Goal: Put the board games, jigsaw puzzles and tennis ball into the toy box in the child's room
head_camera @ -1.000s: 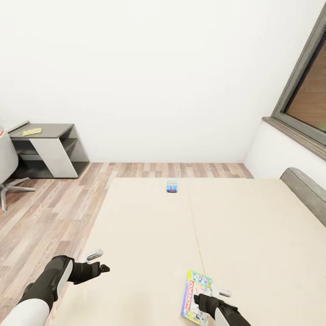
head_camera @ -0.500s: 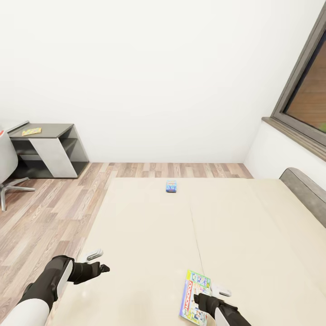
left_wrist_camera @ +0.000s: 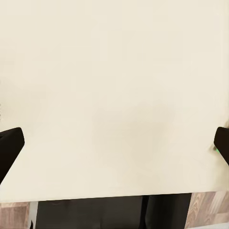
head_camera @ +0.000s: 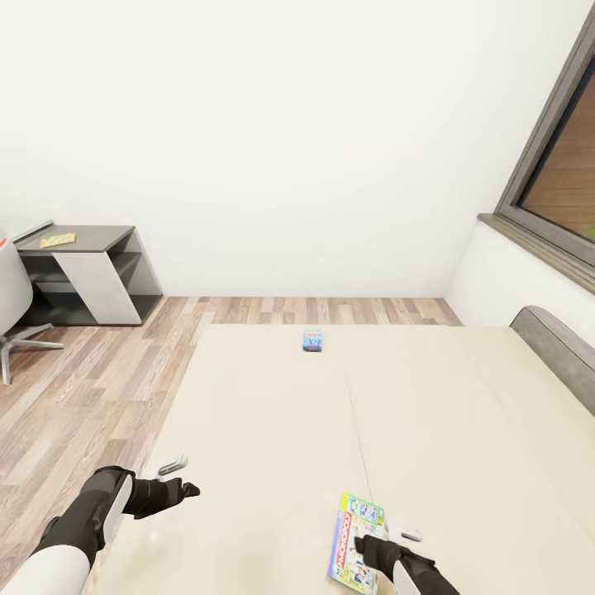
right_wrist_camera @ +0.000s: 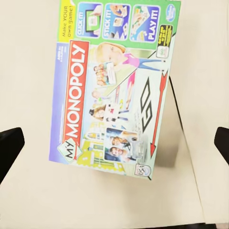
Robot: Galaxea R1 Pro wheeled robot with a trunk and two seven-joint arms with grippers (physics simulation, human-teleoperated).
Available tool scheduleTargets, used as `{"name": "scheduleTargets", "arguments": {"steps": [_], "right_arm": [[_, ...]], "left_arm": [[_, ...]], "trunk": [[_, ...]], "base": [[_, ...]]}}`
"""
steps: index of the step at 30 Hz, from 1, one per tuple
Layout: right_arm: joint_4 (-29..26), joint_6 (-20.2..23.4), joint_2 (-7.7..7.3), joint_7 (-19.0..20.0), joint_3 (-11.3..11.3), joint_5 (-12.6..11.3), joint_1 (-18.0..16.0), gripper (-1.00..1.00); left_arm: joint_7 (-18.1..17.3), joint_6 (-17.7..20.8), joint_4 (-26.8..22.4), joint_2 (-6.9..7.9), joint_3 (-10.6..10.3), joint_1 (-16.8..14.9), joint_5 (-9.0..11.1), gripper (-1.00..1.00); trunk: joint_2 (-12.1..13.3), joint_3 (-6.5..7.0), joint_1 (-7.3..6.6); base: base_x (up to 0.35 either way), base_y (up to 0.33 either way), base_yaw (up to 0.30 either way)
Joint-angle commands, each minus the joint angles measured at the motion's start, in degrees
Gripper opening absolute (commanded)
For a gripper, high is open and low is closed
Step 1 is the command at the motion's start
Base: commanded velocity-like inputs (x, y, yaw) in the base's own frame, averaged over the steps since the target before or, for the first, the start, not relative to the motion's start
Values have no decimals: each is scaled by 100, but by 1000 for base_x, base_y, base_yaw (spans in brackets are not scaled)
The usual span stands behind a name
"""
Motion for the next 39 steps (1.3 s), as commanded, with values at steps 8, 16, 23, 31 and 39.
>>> {"name": "scheduleTargets", "arguments": {"steps": [8, 16, 23, 31, 39], "right_arm": [[-17, -2, -39, -21, -8, -18, -1, 100], [-135, 132, 92, -160, 128, -40, -132, 100], [-362, 33, 16, -100, 252, 33, -361, 100], [-621, -224, -31, 157, 444, 52, -400, 100], [-880, -481, -44, 291, 433, 33, -397, 100]], "left_arm": [[-43, 29, -5, 10, 25, -5, -27, 100], [-174, 1, -134, 148, 38, -25, 102, 100], [-204, -118, -159, 49, -11, -70, 5, 100], [52, -135, -138, -211, -17, -75, -173, 100], [309, -133, -145, -350, -14, -75, -174, 100]], "trunk": [[-11, -11, 3], [-11, -11, 3], [-11, -11, 3], [-11, -11, 3], [-11, -11, 3]], "base": [[0, 0, 0], [0, 0, 0], [0, 0, 0], [0, 0, 0], [0, 0, 0]]}}
